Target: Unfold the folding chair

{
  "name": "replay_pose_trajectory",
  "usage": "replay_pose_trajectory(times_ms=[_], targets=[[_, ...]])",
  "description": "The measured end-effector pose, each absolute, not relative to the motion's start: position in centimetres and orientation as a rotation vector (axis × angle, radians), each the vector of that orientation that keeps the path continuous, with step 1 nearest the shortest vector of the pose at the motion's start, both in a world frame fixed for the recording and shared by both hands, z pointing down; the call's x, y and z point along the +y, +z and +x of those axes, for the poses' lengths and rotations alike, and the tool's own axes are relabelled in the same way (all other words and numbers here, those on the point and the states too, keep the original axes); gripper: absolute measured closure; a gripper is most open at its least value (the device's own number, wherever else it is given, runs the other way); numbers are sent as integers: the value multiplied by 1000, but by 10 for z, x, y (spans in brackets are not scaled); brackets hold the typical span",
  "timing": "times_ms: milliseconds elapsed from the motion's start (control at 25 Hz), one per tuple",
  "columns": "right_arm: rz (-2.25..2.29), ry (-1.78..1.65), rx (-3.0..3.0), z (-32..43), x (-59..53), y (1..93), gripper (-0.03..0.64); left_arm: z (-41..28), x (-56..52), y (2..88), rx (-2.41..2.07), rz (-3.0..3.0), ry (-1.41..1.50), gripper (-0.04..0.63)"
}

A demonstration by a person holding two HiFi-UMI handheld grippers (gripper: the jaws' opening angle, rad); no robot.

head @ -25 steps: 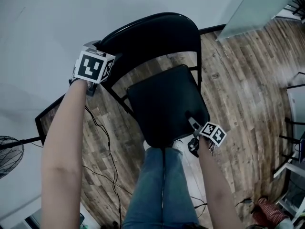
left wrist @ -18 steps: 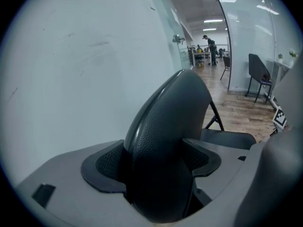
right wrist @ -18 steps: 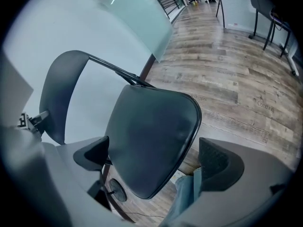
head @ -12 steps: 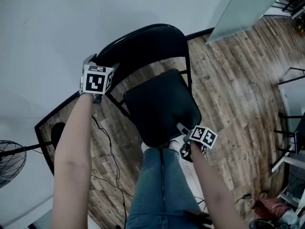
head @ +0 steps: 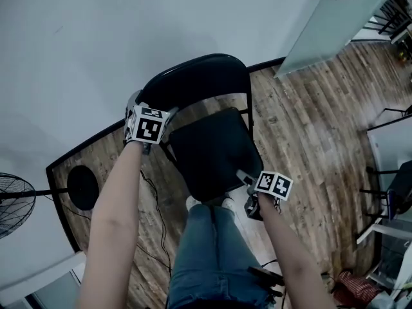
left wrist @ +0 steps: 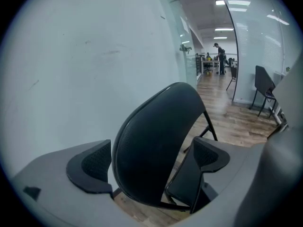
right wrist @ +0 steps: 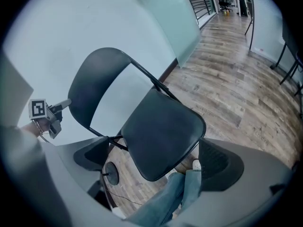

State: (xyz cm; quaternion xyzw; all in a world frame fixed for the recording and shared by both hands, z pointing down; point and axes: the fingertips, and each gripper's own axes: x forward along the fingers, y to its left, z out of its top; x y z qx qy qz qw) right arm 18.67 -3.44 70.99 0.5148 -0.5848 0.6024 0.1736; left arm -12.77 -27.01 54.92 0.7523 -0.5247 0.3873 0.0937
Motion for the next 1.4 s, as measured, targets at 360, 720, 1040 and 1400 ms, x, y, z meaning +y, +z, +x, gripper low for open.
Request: replay_pose_trajectory(times_ms=[360, 720, 1040, 1400], targets=[[1312, 1444, -1844, 189, -40, 638, 44, -89, -210, 512, -1565, 2250, 1044, 81], [1254, 1355, -1943, 192, -50, 582, 46, -77, -139, 476, -1581, 2294, 983, 81], [1266, 1152, -2067, 189, -65, 522, 46, -78, -117, 438, -1651, 2259, 793, 81], [1209, 860, -2183, 165, -75, 453, 46, -75, -117, 382, -1719, 2281, 507, 81]])
